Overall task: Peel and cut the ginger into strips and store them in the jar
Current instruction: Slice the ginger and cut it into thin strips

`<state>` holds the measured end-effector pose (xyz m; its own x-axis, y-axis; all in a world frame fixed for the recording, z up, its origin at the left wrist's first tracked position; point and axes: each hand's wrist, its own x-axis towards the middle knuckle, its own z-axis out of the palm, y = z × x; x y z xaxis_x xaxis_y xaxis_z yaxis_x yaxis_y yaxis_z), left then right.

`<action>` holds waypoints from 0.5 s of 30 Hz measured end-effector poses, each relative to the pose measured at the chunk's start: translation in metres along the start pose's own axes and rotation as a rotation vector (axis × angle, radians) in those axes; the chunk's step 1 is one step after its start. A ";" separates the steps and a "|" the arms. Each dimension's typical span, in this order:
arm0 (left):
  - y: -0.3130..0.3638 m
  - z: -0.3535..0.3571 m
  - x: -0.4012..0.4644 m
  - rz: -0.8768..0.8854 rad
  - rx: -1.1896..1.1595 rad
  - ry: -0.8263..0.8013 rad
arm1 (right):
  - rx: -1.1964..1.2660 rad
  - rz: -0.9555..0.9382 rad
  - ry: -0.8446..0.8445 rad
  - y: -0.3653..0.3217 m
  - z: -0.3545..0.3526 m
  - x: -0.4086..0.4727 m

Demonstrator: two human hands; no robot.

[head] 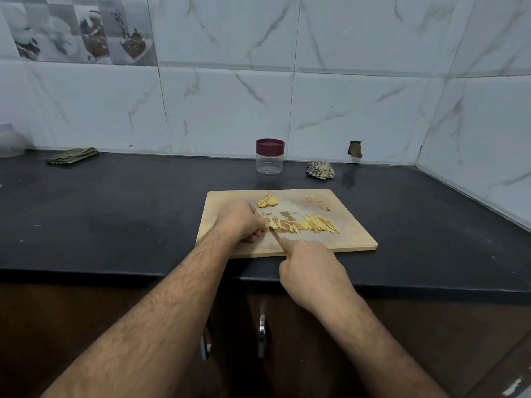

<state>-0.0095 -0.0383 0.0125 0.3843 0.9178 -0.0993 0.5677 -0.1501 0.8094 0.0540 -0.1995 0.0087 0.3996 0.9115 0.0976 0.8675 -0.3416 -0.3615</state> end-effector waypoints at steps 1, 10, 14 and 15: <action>0.000 0.000 0.000 -0.001 0.000 -0.001 | 0.016 0.006 0.004 0.001 -0.001 -0.001; 0.001 0.000 0.000 -0.014 -0.015 -0.001 | 0.151 0.012 0.060 0.004 0.001 0.004; 0.005 -0.001 0.003 -0.038 -0.011 -0.028 | 0.152 0.006 0.058 0.004 -0.001 0.007; 0.006 -0.001 0.003 -0.044 -0.012 -0.040 | 0.148 0.011 0.059 0.004 -0.001 0.008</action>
<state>-0.0052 -0.0358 0.0173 0.3883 0.9079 -0.1579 0.5763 -0.1055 0.8104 0.0615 -0.1935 0.0090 0.4291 0.8914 0.1457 0.8118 -0.3099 -0.4949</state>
